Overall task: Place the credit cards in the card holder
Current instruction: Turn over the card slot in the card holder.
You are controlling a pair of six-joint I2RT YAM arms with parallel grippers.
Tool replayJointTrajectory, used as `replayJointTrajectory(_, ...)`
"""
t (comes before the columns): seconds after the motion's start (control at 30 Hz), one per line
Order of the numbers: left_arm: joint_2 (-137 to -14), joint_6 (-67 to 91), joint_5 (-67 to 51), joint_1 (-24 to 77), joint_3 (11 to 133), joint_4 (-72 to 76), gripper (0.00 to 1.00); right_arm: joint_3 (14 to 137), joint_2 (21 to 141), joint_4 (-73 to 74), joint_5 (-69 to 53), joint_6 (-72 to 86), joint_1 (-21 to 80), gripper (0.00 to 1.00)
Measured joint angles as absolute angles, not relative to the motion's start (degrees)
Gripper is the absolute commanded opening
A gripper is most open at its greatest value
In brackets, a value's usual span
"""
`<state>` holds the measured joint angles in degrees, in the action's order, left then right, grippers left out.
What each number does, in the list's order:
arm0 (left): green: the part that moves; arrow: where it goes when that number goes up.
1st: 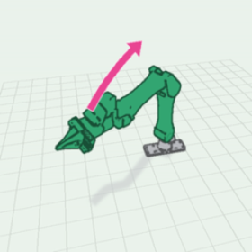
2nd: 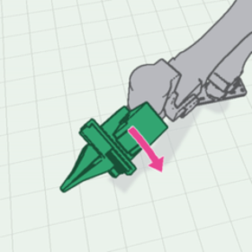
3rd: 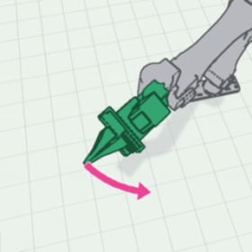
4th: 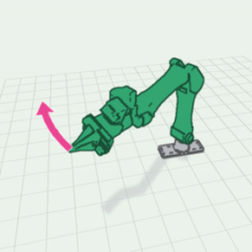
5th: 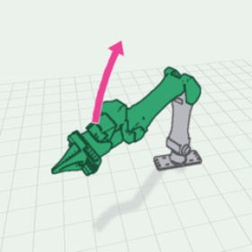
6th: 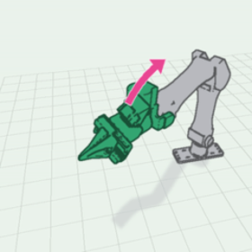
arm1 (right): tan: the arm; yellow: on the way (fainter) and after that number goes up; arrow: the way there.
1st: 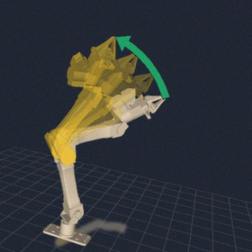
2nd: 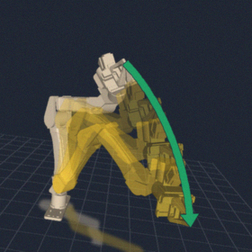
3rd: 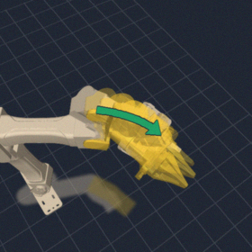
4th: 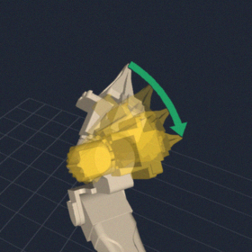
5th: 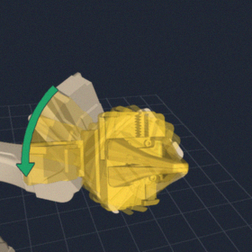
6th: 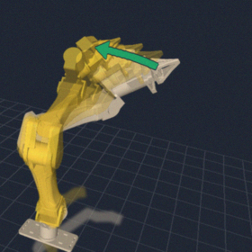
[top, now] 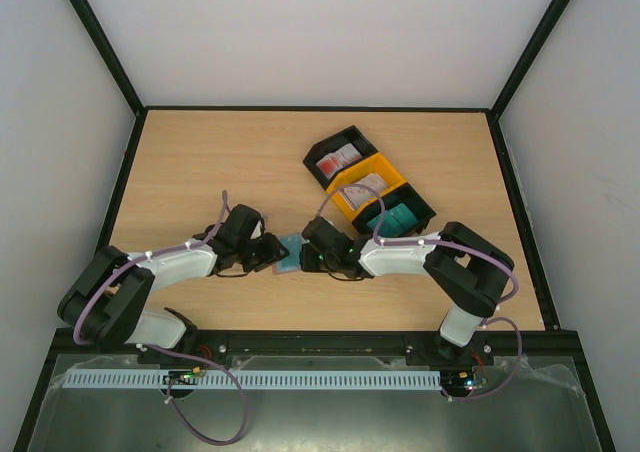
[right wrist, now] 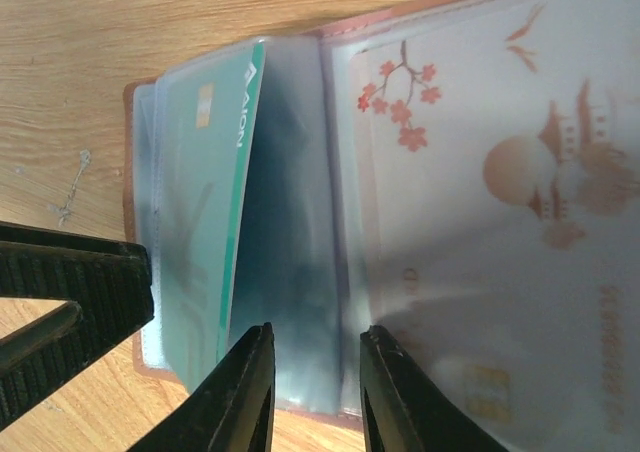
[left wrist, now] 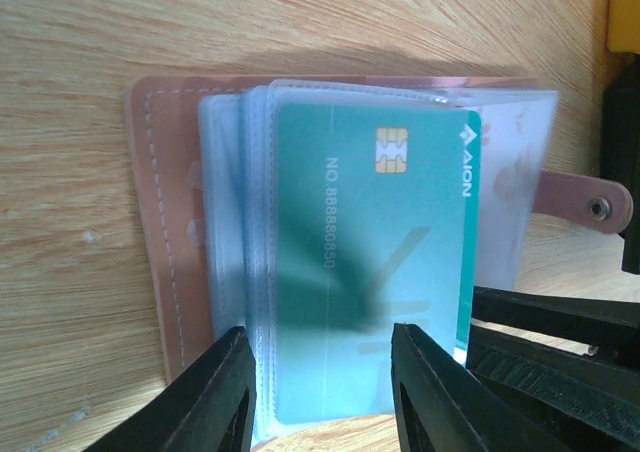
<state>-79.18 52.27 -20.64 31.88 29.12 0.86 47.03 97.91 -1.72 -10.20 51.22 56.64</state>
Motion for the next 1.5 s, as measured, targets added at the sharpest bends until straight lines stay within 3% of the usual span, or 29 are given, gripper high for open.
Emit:
replayJointTrajectory(0.2, -79.2, 52.2, -20.5, 31.9, 29.1, 0.9, 0.37, 46.7, 97.7, -2.0, -10.1, 51.4, 56.6, 0.21)
replayJointTrajectory(0.43, -79.2, 52.2, -20.5, 31.9, 29.1, 0.9, 0.34, 45.7, 95.2, -0.5, -7.0, 52.0, 56.6, 0.06)
replayJointTrajectory(0.6, -79.2, 52.2, -20.5, 31.9, 29.1, 0.9, 0.35, 45.7, 92.9, -0.3, -6.3, 51.6, 56.6, 0.17)
replayJointTrajectory(0.73, -79.2, 52.2, -20.6, 31.9, 29.1, 0.9, 0.35, 46.4, 94.5, -0.3, -8.8, 50.5, 56.6, 0.17)
replayJointTrajectory(1.13, -79.2, 52.2, -21.6, 31.9, 29.1, 1.0, 0.35, 49.4, 100.4, -0.2, -11.1, 49.4, 56.6, 0.02)
replayJointTrajectory(1.5, -79.2, 52.2, -21.8, 31.9, 29.1, 1.0, 0.35, 50.0, 100.9, 0.6, -10.3, 49.5, 56.6, 0.02)
